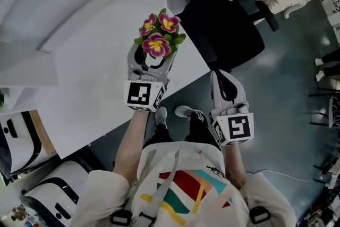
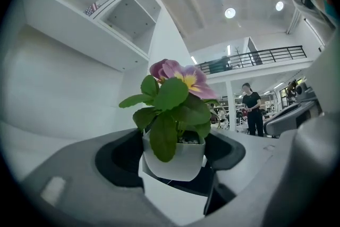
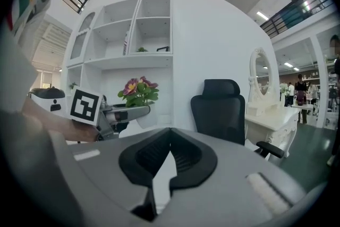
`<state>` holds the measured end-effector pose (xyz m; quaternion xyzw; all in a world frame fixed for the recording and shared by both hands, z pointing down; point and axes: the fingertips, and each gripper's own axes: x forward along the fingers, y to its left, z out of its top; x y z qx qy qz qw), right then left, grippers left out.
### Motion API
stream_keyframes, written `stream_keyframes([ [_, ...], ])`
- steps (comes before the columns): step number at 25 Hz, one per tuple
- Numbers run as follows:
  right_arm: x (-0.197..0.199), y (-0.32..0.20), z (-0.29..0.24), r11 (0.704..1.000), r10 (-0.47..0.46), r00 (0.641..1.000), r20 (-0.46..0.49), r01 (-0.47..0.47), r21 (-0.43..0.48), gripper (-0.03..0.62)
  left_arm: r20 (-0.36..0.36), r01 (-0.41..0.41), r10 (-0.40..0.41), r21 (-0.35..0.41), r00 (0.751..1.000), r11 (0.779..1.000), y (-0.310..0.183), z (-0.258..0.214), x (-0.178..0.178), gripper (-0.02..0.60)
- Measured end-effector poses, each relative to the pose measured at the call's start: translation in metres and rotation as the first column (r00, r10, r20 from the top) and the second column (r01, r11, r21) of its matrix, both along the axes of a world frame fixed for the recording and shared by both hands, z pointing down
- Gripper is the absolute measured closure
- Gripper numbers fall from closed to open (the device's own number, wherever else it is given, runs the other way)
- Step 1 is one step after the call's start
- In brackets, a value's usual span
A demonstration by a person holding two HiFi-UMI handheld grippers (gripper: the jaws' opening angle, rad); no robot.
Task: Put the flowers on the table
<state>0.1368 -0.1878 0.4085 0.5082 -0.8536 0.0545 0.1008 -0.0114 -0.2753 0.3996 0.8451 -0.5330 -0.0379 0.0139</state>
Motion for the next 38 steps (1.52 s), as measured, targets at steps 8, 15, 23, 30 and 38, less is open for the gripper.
stream_keyframes([
  [8,-0.009,0.009,0.012,0.999,0.023,1.000,-0.012,-0.023,-0.024,0.592,0.033,-0.037,0.040,-0.102,0.999,0.994,-0.021,0.059,0.002,0.241],
  [15,0.025,0.001,0.030,0.997,0.055,0.998,-0.023,-0.056,-0.058,0.592,0.080,-0.039,0.057,-0.215,0.995,0.976,-0.043,0.119,0.031,0.242],
  [23,0.041,0.008,0.048,0.993,0.067,0.997,-0.030,-0.069,-0.095,0.592,0.109,-0.035,0.075,-0.331,0.991,0.943,-0.044,0.176,0.041,0.242],
  [30,0.039,0.014,0.052,0.993,0.057,0.998,-0.021,-0.059,-0.106,0.592,0.123,-0.065,0.113,-0.343,0.986,0.937,-0.039,0.187,0.047,0.238],
  [38,0.039,0.019,0.050,0.992,0.060,0.998,-0.015,-0.062,-0.106,0.592,0.201,-0.065,0.134,-0.315,0.970,0.947,-0.036,0.190,0.050,0.233],
])
